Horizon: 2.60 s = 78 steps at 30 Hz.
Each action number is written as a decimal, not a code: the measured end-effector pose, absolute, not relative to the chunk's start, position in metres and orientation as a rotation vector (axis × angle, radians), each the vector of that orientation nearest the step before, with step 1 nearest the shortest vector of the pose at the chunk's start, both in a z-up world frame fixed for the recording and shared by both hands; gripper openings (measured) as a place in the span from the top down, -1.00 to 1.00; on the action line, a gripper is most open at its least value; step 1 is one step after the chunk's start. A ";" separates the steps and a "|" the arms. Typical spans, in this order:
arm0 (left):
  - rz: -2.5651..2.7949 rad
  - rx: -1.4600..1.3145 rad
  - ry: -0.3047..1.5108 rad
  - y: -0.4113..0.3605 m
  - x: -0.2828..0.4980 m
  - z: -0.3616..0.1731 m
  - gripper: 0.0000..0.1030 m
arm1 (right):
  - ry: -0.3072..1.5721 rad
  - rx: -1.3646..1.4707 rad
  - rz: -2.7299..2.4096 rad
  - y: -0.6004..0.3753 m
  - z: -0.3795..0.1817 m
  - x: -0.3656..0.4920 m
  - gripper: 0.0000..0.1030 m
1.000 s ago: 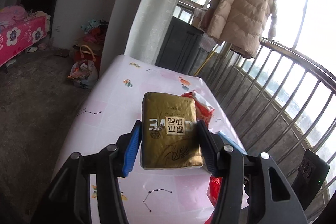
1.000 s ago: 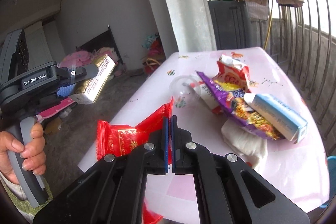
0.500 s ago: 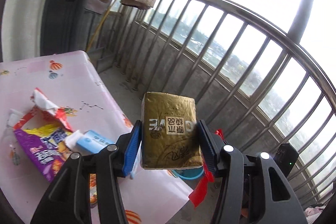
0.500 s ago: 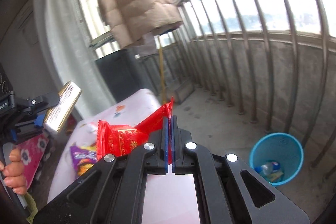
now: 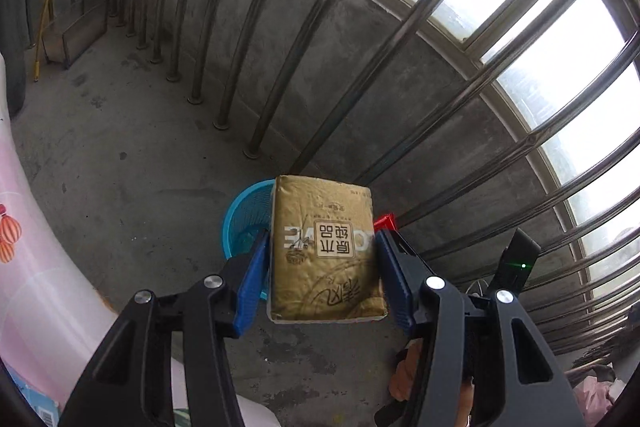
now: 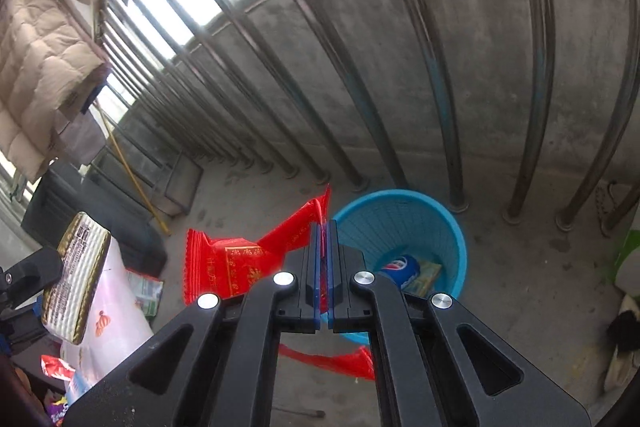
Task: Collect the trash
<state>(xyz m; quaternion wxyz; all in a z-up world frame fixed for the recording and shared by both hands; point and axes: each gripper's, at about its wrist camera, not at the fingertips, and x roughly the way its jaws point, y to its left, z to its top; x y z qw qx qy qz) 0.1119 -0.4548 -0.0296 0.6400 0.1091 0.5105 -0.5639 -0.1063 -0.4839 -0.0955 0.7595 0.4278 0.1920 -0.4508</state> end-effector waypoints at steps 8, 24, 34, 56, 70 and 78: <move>-1.255 0.396 1.193 -0.526 0.092 -0.091 -0.47 | 0.579 1.106 -1.049 -0.536 -0.172 -0.110 0.18; -1.221 0.263 0.979 -0.422 0.087 -0.005 -0.46 | 0.438 1.008 -0.933 -0.501 -0.105 -0.115 0.16; -1.072 0.160 0.786 -0.247 0.083 0.054 -0.47 | 0.512 0.851 -0.530 -0.438 -0.038 -0.043 0.00; -0.629 -0.302 0.849 0.002 0.171 0.020 -0.26 | 0.848 0.454 0.118 -0.276 -0.009 0.123 -0.53; -0.655 -0.343 0.929 0.005 0.199 -0.011 0.53 | 1.061 0.437 0.273 -0.233 -0.040 0.162 -0.56; -0.697 -0.300 0.959 0.020 0.181 -0.011 0.85 | 1.141 0.294 0.268 -0.196 -0.043 0.137 -0.39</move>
